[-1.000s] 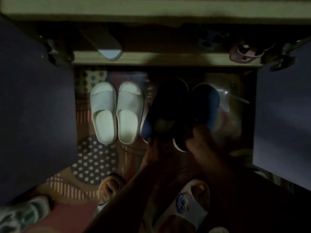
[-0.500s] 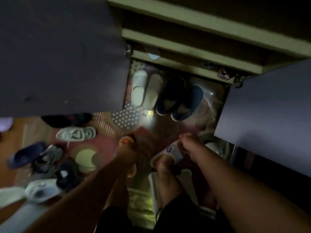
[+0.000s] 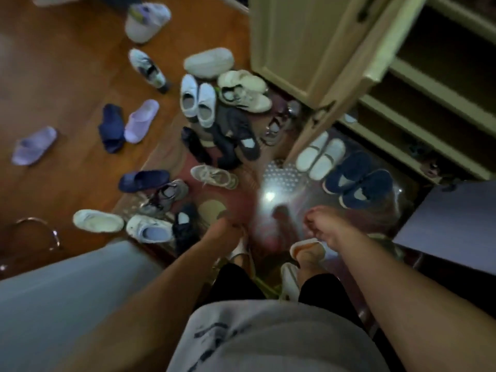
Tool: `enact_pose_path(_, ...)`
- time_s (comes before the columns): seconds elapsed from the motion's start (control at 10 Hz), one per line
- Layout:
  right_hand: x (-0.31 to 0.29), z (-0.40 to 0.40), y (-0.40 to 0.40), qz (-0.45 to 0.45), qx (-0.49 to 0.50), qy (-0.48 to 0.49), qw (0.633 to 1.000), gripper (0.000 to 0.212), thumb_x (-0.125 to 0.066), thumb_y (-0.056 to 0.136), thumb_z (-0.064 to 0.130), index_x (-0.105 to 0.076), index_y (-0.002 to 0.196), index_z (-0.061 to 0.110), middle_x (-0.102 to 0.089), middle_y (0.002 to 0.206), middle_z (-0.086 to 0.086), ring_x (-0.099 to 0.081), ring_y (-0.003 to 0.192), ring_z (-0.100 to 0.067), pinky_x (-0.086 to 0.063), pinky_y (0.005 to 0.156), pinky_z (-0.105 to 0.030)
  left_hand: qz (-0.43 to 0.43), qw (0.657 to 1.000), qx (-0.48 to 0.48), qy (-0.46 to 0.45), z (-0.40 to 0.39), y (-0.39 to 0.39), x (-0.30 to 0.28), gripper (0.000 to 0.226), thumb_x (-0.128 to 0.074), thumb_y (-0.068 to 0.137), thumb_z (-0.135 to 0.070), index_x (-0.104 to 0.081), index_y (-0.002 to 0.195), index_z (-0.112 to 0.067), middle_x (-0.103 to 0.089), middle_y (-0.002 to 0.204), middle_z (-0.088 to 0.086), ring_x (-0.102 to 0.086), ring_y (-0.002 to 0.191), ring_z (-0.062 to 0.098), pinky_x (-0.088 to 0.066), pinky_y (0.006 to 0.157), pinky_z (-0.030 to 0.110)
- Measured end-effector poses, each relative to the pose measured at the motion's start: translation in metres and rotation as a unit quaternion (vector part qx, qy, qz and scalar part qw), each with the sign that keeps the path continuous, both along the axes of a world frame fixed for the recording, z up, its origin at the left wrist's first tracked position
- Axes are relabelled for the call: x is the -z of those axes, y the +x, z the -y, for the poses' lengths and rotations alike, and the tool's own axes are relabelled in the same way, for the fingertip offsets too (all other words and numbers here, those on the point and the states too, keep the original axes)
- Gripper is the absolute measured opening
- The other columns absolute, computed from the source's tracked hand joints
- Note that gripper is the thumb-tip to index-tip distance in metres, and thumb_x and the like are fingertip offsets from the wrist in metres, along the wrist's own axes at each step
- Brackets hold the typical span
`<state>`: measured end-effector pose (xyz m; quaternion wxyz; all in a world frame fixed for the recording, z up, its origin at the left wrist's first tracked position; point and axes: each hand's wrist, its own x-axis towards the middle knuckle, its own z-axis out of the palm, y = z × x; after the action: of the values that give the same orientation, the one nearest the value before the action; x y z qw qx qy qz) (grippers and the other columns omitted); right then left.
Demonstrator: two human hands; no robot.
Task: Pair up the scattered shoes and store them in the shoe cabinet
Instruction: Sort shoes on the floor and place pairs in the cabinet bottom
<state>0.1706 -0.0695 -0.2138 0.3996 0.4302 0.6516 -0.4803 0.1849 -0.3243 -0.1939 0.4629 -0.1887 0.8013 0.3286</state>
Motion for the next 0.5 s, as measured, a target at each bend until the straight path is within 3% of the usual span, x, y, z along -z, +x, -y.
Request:
enact_pose_path(0.1,-0.020,0.064,-0.011,-0.003,-0.084,-0.030,0.996,0.020,-0.052,0.093,-0.005,-0.057,0.083,0.013,-0.059,0.072,-0.010,-0.054,0.057,-0.017,-0.037,0.051,-0.026,0.001,0.995,-0.082,-0.051,0.066,0.010,-0.009,0.022,-0.062,0.092,-0.015,-0.070,0.113,-0.012,-0.062,0.085,-0.001,-0.059,0.075,0.014,-0.051,0.070,0.025)
enact_pose_path(0.2,-0.030,0.121,-0.034,-0.027,-0.133,-0.036,0.990,0.018,-0.054,0.094,-0.003,-0.057,0.089,0.014,-0.062,0.078,-0.012,-0.056,0.062,-0.020,-0.039,0.053,-0.027,-0.029,0.986,-0.165,-0.026,0.115,0.019,-0.005,0.027,-0.058,0.093,-0.010,-0.069,0.118,-0.006,-0.062,0.087,0.001,-0.055,0.067,0.009,-0.045,0.057,0.017)
enact_pose_path(0.3,-0.021,0.155,-0.054,-0.050,-0.149,-0.049,0.986,0.018,-0.051,0.095,-0.003,-0.056,0.089,0.013,-0.062,0.080,-0.012,-0.055,0.061,-0.020,-0.038,0.051,-0.026,-0.006,0.972,-0.234,-0.029,0.141,0.016,0.011,0.028,-0.057,0.093,-0.010,-0.069,0.118,-0.005,-0.064,0.090,0.004,-0.060,0.071,0.012,-0.055,0.065,0.025)
enact_pose_path(0.4,-0.011,0.175,-0.073,-0.037,-0.174,-0.044,0.983,0.016,-0.050,0.095,-0.005,-0.056,0.091,0.009,-0.060,0.085,-0.016,-0.054,0.060,-0.020,-0.037,0.049,-0.026,0.026,0.955,-0.295,0.005,0.147,0.015,0.012,0.028,-0.066,0.077,-0.020,-0.071,0.102,-0.009,-0.065,0.086,0.005,-0.063,0.080,0.022,-0.058,0.087,0.042)
enact_pose_path(0.5,0.004,0.182,-0.093,-0.026,-0.177,-0.028,0.984,0.019,-0.048,0.097,-0.008,-0.056,0.112,0.000,-0.055,0.087,-0.018,-0.049,0.059,-0.016,-0.039,0.041,-0.022,0.035,0.933,-0.357,0.019,0.153,0.012,0.023,0.026,-0.063,0.054,-0.030,-0.065,0.079,-0.023,-0.065,0.075,-0.001,-0.062,0.071,0.017,-0.057,0.085,0.043)
